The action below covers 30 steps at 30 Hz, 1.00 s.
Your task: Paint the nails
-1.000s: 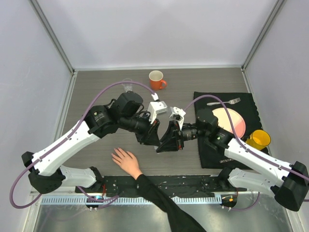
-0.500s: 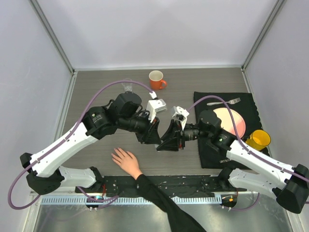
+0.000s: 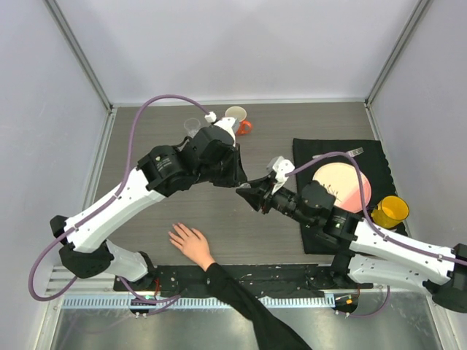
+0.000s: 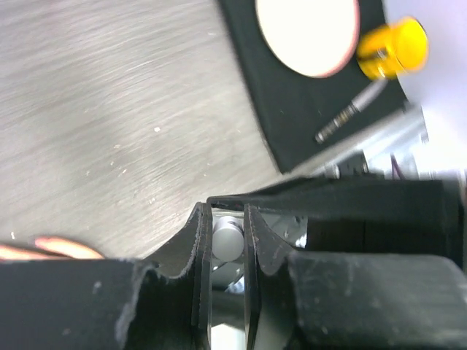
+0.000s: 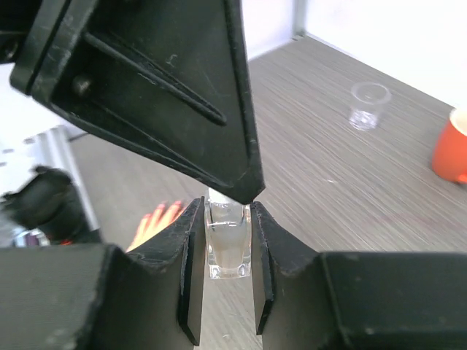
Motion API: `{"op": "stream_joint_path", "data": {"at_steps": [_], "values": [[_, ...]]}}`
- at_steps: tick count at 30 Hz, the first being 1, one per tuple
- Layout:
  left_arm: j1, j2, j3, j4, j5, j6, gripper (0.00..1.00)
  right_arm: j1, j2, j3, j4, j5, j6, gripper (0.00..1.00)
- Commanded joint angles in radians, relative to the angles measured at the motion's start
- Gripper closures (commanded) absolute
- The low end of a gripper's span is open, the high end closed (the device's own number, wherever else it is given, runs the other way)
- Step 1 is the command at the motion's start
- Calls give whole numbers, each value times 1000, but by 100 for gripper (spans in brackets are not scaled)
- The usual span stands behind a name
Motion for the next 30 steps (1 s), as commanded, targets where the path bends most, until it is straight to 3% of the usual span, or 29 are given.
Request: {"op": "stream_joint_path", "data": {"at_steps": [1, 5, 6, 10, 16, 18, 20, 22, 24, 28, 30], "values": [[42, -52, -44, -47, -376, -125, 100, 68, 43, 35, 26, 280, -71, 99], [40, -69, -41, -24, -353, -104, 100, 68, 33, 44, 11, 236, -61, 99], [43, -75, -43, -10, -305, -81, 95, 68, 29, 41, 8, 221, -57, 99], [43, -131, -94, 99, -158, 17, 34, 65, 14, 56, -38, 113, -31, 99], [48, -317, -280, 320, 15, 160, 2, 42, -36, 75, -118, -106, 26, 99], [52, -381, -356, 477, 83, 207, 3, 12, -51, 79, -123, -199, 84, 99], [59, -478, -475, 592, 238, 234, 18, -51, -56, 89, -111, -367, 127, 99], [60, -547, -579, 744, 348, 255, 22, -96, -54, 89, -72, -538, 217, 99], [62, -567, -617, 804, 474, 270, 20, -150, -43, 90, -11, -629, 297, 99], [60, -558, -621, 796, 514, 280, 16, -168, -26, 112, 50, -772, 346, 99], [62, -541, -612, 792, 543, 281, 20, -170, -25, 116, 75, -790, 362, 99]]}}
